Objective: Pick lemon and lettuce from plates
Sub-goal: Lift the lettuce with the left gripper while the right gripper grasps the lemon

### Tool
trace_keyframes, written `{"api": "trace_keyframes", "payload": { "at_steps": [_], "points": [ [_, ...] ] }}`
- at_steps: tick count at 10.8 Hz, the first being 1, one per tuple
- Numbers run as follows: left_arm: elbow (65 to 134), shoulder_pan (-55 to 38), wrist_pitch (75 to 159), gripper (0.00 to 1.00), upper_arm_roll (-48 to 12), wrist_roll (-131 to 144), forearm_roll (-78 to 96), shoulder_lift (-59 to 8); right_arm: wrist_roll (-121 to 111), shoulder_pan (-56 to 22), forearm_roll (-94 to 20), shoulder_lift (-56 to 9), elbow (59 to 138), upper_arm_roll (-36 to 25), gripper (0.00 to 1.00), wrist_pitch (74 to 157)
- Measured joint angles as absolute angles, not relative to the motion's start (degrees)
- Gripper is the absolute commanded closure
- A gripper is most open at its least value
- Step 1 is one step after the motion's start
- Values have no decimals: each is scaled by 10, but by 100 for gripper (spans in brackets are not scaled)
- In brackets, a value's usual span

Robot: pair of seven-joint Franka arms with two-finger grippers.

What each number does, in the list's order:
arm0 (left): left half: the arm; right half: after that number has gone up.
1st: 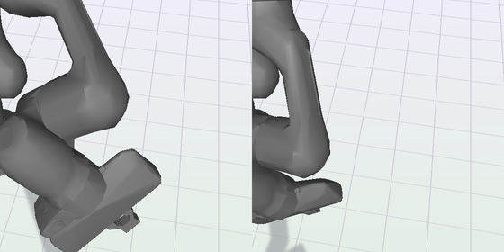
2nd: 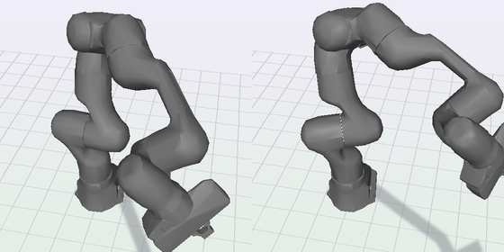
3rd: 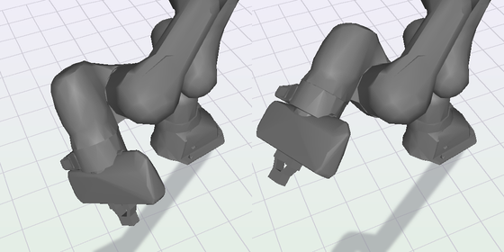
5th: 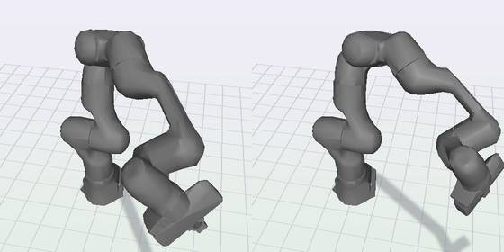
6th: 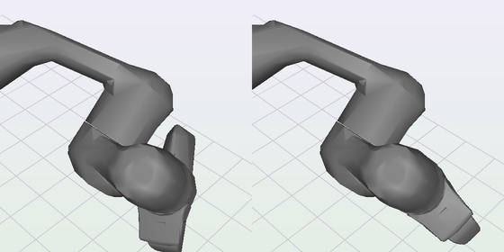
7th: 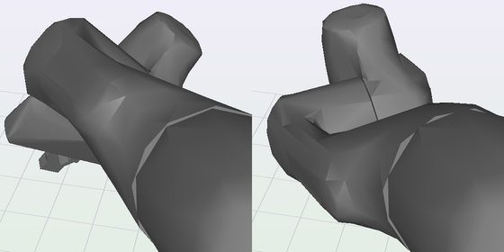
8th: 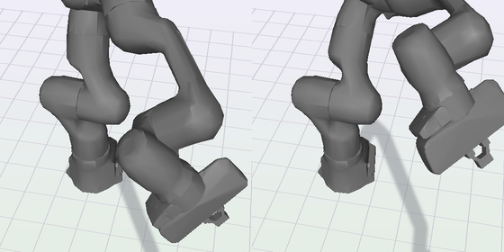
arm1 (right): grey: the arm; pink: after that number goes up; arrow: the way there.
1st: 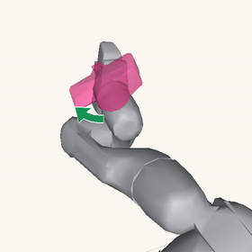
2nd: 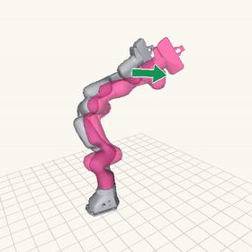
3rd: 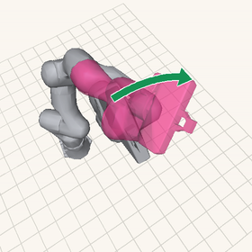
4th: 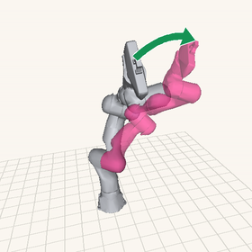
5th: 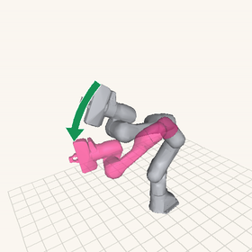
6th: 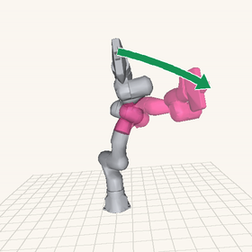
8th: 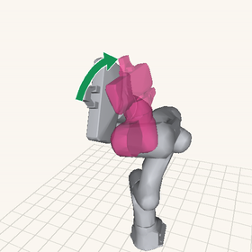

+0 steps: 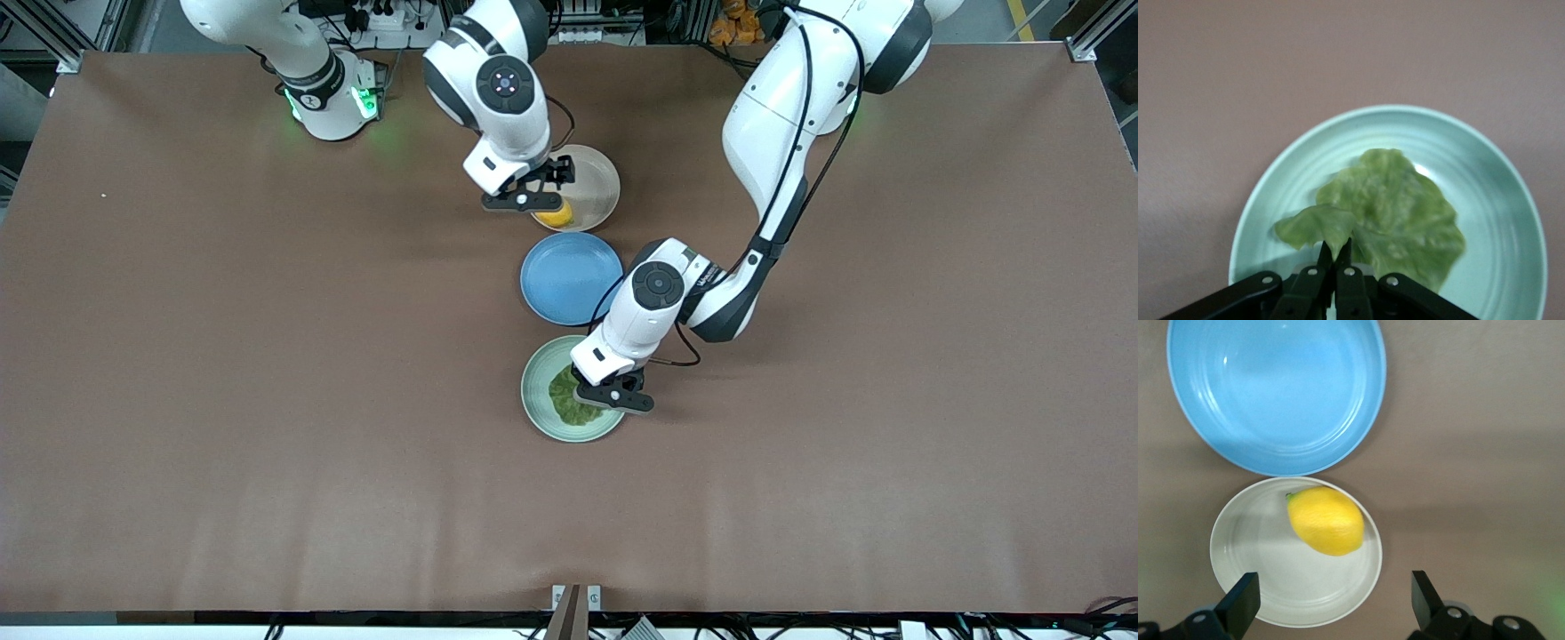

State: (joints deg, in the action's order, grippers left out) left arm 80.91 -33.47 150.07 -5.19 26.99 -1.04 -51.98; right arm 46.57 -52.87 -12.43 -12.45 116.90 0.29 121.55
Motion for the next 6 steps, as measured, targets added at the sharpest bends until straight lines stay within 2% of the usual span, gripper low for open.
{"api": "trace_keyframes", "payload": {
  "at_steps": [3, 6],
  "points": [
    [794, -321, 1448, 100, -48, 271, -10, -485, 470, -563, -124, -156, 1182, 3, 0, 1285],
    [789, -286, 1334, 100, -48, 272, -10, -398, 469, -569, -124, -168, 1217, 3, 0, 1358]
  ]
}}
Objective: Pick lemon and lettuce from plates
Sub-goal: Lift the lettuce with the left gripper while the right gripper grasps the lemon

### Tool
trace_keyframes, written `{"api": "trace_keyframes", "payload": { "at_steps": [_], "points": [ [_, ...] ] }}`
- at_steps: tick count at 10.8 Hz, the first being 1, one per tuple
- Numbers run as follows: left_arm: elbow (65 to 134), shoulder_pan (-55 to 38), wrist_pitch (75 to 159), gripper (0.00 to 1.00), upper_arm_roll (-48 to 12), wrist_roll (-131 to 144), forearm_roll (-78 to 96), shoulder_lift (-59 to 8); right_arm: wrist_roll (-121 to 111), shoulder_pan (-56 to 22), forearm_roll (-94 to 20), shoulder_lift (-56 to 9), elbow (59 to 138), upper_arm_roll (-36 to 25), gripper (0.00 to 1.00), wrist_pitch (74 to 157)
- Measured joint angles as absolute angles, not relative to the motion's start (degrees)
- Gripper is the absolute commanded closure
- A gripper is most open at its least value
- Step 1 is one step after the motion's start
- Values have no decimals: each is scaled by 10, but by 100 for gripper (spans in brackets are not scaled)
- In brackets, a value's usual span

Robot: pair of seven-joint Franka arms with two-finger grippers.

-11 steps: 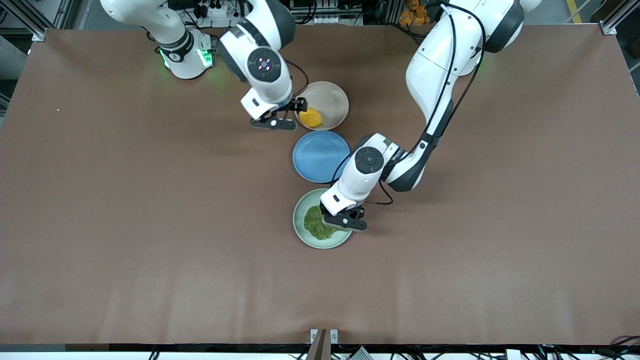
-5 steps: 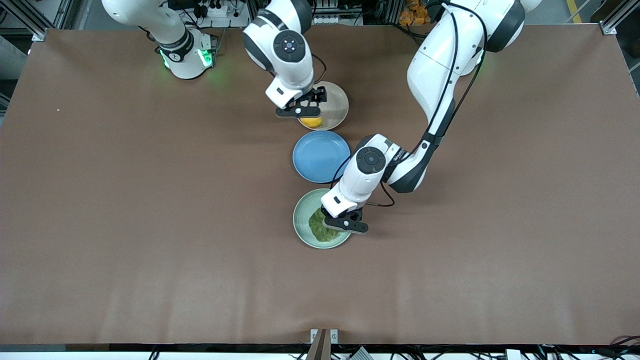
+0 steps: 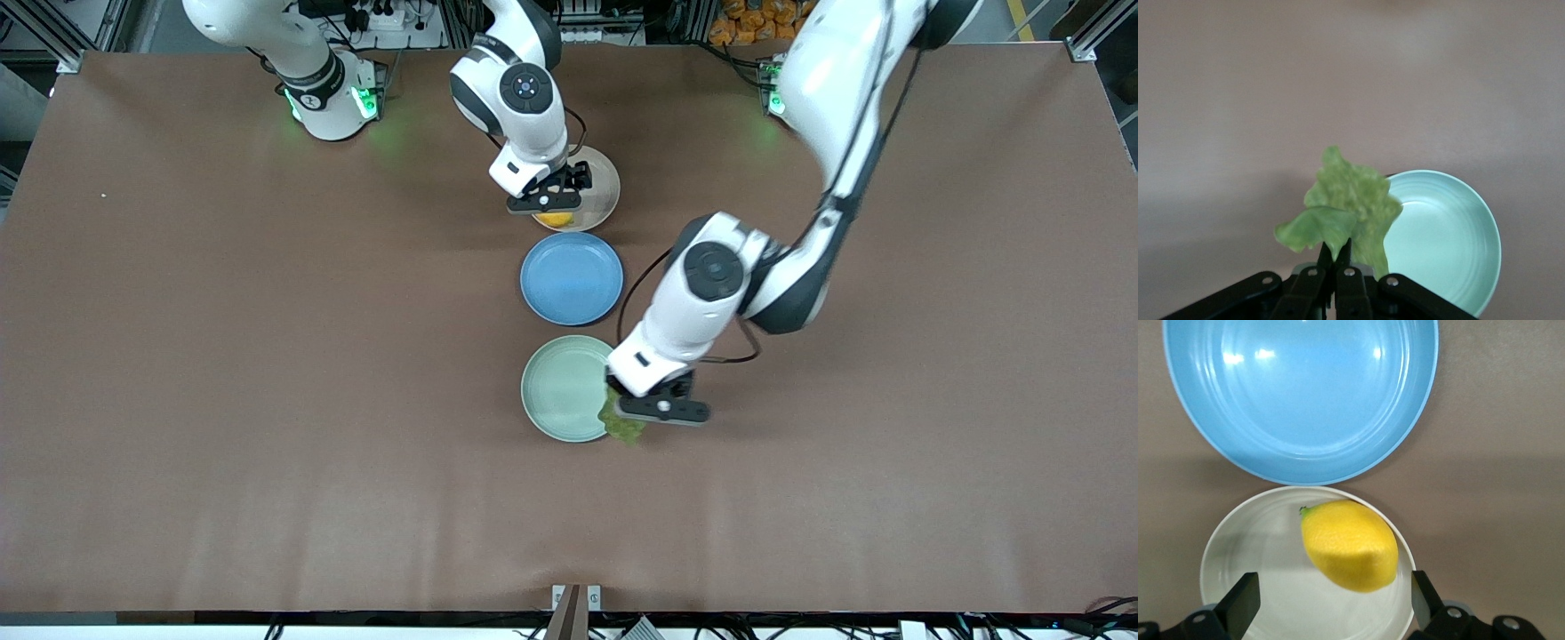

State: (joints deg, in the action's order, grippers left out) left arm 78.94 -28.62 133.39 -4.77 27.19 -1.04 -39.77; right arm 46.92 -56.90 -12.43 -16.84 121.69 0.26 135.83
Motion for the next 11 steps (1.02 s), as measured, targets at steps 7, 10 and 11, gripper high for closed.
{"api": "trace_keyframes", "payload": {
  "at_steps": [7, 10, 11],
  "points": [
    [897, -98, 1196, 100, -44, 86, -10, -305, 467, -595, -43, -188, 1254, 2, 0, 1433],
    [950, -59, 1201, 100, -44, 68, -16, -313, 466, -597, -4, -193, 1264, 2, 0, 1476],
    [956, -50, 1211, 100, -44, 67, -33, -323, 466, -601, 0, -199, 1270, 2, 0, 1487]
  ]
}}
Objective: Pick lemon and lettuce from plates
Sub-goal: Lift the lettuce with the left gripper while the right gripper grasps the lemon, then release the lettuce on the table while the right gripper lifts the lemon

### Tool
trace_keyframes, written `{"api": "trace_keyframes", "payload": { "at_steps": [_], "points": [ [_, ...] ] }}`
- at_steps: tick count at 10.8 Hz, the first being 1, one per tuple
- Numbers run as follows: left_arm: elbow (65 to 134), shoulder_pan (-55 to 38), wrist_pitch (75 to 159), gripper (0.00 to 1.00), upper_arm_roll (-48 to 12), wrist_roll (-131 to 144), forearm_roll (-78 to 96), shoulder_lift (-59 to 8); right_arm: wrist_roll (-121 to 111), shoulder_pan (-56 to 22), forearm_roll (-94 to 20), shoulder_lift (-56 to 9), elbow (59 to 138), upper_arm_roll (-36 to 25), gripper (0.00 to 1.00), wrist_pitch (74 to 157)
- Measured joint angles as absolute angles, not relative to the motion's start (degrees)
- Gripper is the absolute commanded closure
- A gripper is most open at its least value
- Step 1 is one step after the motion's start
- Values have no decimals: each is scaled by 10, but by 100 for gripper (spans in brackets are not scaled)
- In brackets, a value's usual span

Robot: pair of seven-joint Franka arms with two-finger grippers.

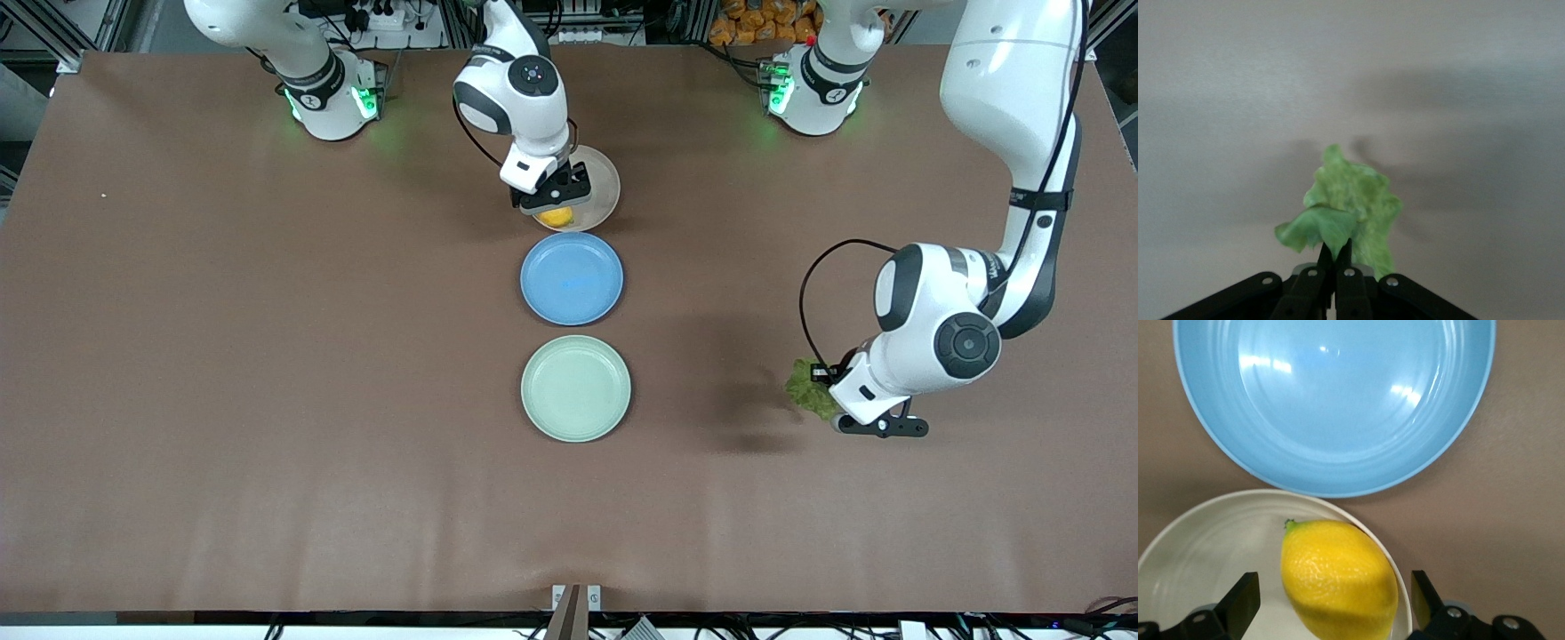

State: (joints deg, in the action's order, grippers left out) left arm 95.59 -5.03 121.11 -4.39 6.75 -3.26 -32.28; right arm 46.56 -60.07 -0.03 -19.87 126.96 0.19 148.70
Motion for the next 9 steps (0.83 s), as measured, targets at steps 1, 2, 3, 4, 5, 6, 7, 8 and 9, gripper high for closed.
{"api": "trace_keyframes", "payload": {
  "at_steps": [1, 2, 3, 4, 5, 6, 7, 8, 9],
  "points": [
    [957, -42, 1221, 100, -44, 67, -39, -333, 466, -604, 0, -204, 1272, 2, 0, 1491],
    [957, -35, 1228, 56, -44, 67, -39, -343, 466, -606, 0, -207, 1272, 2, 0, 1493],
    [957, -32, 1237, 1, -45, 67, -39, -352, 466, -606, 0, -210, 1272, 2, 52, 1493],
    [957, -31, 1243, 0, -45, 67, -39, -358, 466, -608, 1, -213, 1272, 2, 88, 1493],
    [957, -31, 1246, 0, -46, 67, -39, -360, 466, -612, 1, -216, 1272, 2, 100, 1493],
    [956, -31, 1247, 0, -46, 67, -39, -361, 466, -617, 1, -218, 1272, 2, 100, 1493],
    [951, -30, 1247, 0, -46, 67, -39, -361, 466, -618, 1, -218, 1272, 2, 100, 1493],
    [946, -26, 1248, 0, -46, 67, -39, -358, 466, -618, 1, -218, 1272, 1, 100, 1494],
    [941, -20, 1248, 0, -46, 67, -39, -348, 467, -618, 1, -218, 1272, 1, 100, 1495]
  ]
}}
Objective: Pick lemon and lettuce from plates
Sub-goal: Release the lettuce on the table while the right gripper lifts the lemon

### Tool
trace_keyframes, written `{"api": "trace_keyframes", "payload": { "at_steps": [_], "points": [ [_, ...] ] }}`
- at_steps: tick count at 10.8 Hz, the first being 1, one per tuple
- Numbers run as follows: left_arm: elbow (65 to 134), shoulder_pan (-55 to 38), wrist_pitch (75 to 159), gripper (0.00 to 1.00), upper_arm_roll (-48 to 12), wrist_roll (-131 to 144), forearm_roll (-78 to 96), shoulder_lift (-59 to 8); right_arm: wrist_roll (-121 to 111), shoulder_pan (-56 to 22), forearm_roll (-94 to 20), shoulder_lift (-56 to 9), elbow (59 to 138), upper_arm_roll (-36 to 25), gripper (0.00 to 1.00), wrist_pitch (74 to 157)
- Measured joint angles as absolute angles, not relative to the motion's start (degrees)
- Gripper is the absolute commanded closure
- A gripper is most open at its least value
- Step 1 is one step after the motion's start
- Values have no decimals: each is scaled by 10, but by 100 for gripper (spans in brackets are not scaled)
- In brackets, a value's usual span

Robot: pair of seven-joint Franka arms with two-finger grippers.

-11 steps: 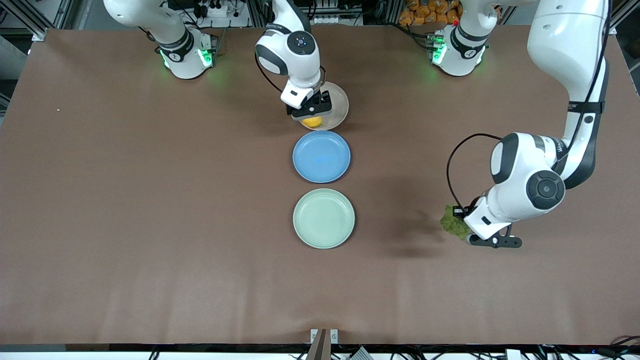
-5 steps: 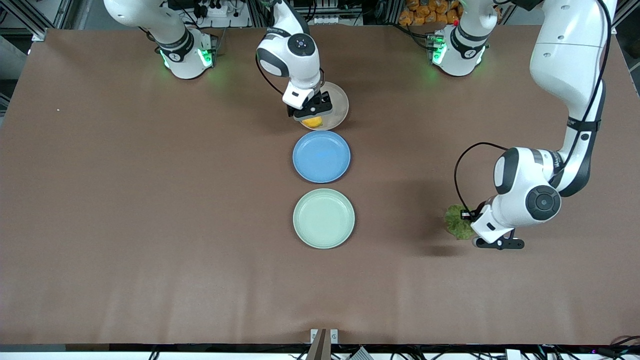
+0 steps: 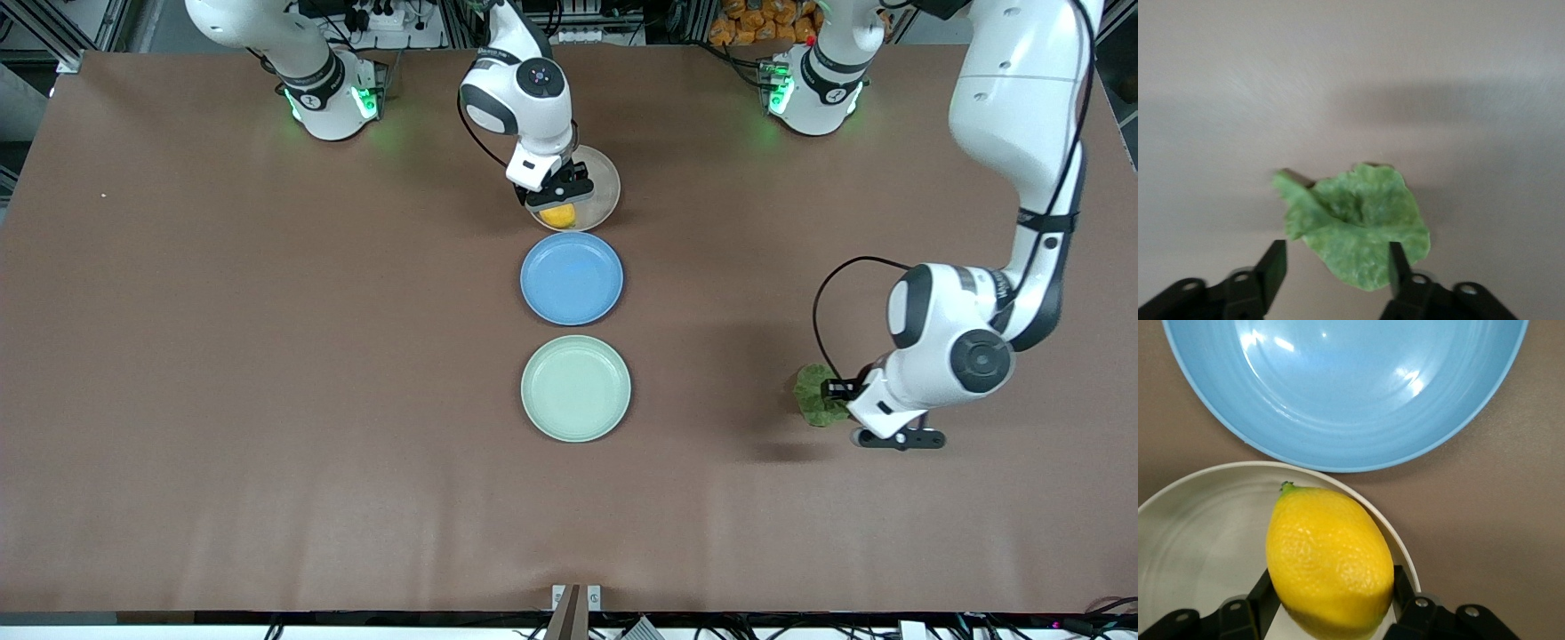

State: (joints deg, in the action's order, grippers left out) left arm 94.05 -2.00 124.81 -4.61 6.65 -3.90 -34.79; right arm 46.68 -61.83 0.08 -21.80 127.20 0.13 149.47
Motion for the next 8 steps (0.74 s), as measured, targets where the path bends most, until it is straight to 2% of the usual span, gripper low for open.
{"api": "trace_keyframes", "payload": {
  "at_steps": [4, 8],
  "points": [
    [928, -6, 1178, 0, -46, 67, -39, -244, 469, -618, 1, -198, 1265, -4, 100, 1472],
    [883, -6, 1035, 0, -52, 67, -39, -133, 469, -594, 1, -109, 1259, -16, 100, 1382]
  ]
}}
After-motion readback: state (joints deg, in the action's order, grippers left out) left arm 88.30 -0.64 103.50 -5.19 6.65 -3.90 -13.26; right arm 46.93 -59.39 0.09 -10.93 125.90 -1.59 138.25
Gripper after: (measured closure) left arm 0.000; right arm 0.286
